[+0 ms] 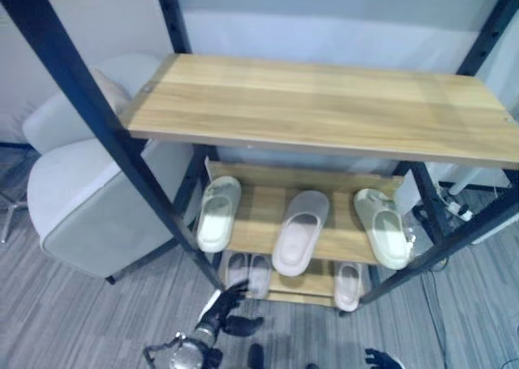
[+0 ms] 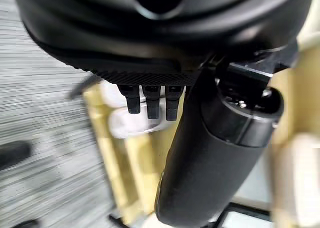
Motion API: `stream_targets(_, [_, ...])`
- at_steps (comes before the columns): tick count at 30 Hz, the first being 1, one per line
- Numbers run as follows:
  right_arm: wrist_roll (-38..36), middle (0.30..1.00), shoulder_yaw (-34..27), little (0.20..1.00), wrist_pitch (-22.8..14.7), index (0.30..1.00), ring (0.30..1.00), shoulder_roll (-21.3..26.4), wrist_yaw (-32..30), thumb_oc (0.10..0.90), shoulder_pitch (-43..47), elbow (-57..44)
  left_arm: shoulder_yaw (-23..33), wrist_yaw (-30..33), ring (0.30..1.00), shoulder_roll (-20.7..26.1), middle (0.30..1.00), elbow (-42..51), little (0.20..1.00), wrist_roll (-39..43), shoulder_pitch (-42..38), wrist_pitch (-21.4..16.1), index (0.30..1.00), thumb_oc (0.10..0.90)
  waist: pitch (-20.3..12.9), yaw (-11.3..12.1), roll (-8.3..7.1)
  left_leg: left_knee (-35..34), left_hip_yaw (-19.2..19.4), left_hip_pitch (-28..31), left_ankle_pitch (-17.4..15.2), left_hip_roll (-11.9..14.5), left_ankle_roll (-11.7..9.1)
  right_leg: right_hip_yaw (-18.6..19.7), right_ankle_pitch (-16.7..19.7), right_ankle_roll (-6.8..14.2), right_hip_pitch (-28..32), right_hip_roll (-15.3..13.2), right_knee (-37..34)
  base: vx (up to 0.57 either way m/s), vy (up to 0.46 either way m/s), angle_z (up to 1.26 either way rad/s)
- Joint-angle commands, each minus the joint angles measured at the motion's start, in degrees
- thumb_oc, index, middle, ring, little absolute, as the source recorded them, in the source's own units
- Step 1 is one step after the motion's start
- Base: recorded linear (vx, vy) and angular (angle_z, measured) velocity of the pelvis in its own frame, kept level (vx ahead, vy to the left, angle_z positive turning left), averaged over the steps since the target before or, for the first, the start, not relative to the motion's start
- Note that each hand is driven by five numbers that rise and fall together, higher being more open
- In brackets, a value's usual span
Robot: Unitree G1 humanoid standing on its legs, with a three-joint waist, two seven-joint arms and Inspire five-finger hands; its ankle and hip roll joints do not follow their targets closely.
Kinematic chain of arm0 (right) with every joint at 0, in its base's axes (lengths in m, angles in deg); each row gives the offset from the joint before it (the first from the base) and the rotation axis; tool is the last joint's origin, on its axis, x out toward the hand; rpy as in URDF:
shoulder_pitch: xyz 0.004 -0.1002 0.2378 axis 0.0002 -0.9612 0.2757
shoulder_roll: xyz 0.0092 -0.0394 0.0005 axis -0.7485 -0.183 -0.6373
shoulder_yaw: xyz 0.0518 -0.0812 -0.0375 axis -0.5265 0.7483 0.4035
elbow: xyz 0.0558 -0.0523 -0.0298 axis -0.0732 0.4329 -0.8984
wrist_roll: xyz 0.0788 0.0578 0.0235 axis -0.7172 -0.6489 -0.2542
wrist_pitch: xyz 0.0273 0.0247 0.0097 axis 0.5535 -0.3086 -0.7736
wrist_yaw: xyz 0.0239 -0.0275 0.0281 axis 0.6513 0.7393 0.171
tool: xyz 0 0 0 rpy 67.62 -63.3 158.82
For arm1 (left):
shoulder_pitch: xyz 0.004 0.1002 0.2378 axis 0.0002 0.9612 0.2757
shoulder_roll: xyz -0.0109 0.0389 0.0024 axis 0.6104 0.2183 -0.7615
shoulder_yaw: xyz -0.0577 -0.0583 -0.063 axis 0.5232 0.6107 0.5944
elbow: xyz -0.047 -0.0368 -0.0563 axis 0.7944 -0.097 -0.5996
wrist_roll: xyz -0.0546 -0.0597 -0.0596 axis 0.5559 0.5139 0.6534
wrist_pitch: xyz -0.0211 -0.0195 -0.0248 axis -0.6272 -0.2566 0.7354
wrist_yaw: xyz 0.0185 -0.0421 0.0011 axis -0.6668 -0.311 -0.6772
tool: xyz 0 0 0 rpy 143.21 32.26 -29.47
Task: Arrange the slippers neatly on the shoe rack.
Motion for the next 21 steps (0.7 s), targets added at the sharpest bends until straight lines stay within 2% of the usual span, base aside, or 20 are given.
stream_targets(1, [2.38, 0.9, -0.28, 0.9, -1.21, 0.9, 0.9, 1.84, 0.17, 0.8, 2.49, -0.65, 2.31, -2.25, 0.9, 3.91, 0.9, 7.92, 0.9, 1.6, -2.27, -3.18, 0.9, 0.8, -0.18, 1.55, -0.52, 1.91, -4.08, -0.63, -4.42, -0.34, -2.25, 1.35, -0.65, 1.85, -3.83, -0.13, 3.53, -0.05, -0.031, 0.1])
stream_targets(8, [3.2, 0.9, -0.39, 0.9, -1.33, 0.9, 0.9, 2.33, -0.3, 0.8, 2.21, -1.42, 3.15, -3.9, 0.9, 6.08, 0.9, 16.2, 0.9, 2.24, 0.0, -3.6, 0.9, 0.8, -0.12, 1.86, 0.44, 0.72, -5.21, -0.74, -3.36, -0.36, -2.74, -0.06, -1.2, 1.37, -3.21, 0.38, 2.85, -0.03, -0.014, 0.16])
stream_targets(12, [3.57, 0.9, 0.28, 0.9, -1.23, 0.9, 0.9, 2.48, -0.51, 0.8, 1.71, -1.91, 3.56, -6.0, 0.9, 6.68, 0.9, 23.23, 0.9, 8.88, 1.3, -3.22, 0.9, 0.8, -0.27, 1.83, 0.88, 0.31, -6.22, -0.36, -2.66, -0.3, -2.98, -0.69, -1.68, 0.82, -2.5, 1.12, 2.69, -0.01, -0.031, 0.16])
stream_targets(21, [3.8, 0.9, 0.92, 0.9, -0.94, 0.9, 0.9, 2.65, -0.48, 0.8, 1.39, -1.88, 1.85, -7.83, 0.9, 6.33, 0.9, 27.83, 0.9, 14.54, 1.51, -1.88, 0.9, 0.8, -0.55, 1.48, 1.09, 0.06, -6.16, 0.79, -2.56, 0.13, -3.15, -0.56, -1.92, 0.34, -1.26, 1.82, 2.24, 0.0, -0.013, 0.05])
